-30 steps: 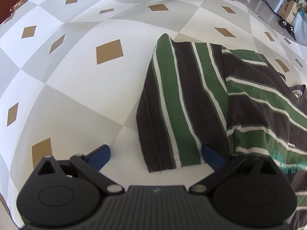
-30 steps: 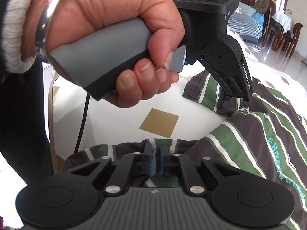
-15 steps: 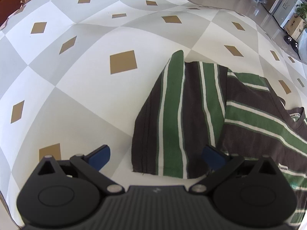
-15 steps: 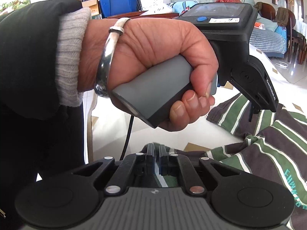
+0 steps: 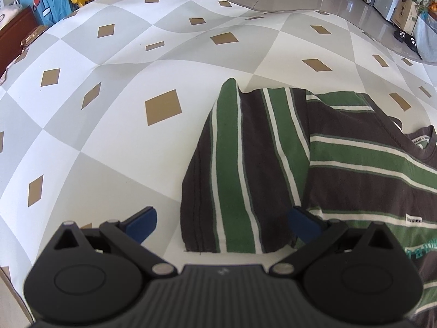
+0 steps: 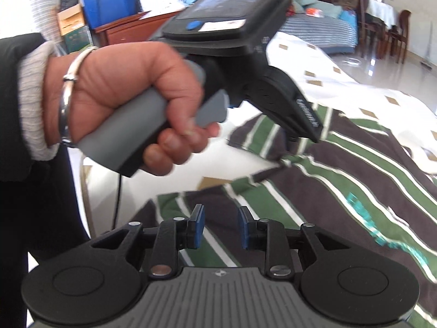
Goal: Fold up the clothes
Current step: 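Open the right tool and lift it away from the shirt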
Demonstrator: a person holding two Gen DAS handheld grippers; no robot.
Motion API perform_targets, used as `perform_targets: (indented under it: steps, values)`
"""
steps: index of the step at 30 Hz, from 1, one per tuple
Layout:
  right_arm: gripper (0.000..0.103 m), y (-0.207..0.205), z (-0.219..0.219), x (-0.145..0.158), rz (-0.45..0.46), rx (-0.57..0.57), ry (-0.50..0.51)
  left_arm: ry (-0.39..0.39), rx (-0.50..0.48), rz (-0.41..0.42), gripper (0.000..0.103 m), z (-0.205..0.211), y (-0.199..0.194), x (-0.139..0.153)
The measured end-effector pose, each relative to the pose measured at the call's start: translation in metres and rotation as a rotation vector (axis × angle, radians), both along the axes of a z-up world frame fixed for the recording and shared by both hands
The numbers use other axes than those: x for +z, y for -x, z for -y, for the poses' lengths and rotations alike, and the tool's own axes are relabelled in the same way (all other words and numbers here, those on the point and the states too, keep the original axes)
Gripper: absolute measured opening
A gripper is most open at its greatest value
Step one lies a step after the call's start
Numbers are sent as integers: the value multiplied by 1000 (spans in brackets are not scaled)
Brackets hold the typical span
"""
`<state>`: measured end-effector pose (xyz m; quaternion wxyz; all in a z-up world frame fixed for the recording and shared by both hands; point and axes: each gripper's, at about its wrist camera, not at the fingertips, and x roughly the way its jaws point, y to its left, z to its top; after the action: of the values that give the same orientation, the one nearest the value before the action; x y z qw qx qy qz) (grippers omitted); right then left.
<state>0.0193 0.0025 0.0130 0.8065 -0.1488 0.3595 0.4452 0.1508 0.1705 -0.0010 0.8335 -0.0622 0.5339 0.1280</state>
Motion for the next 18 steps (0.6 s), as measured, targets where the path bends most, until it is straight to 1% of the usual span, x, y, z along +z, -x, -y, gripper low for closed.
perform_targets:
  steps: [5, 8, 12, 18]
  values:
    - [29, -12, 29, 6, 8, -71, 31, -62, -10, -23, 103, 8, -2, -12]
    - [31, -14, 44, 13, 14, -121, 56, -54, -10, -14, 103, 5, -1, -16]
    - [32, -22, 62, 18, -9, -183, 68, -54, -35, -5, 103, 2, 0, -17]
    - [33, -36, 95, 27, -34, -251, 74, -146, -94, -17, 103, 6, 1, -15]
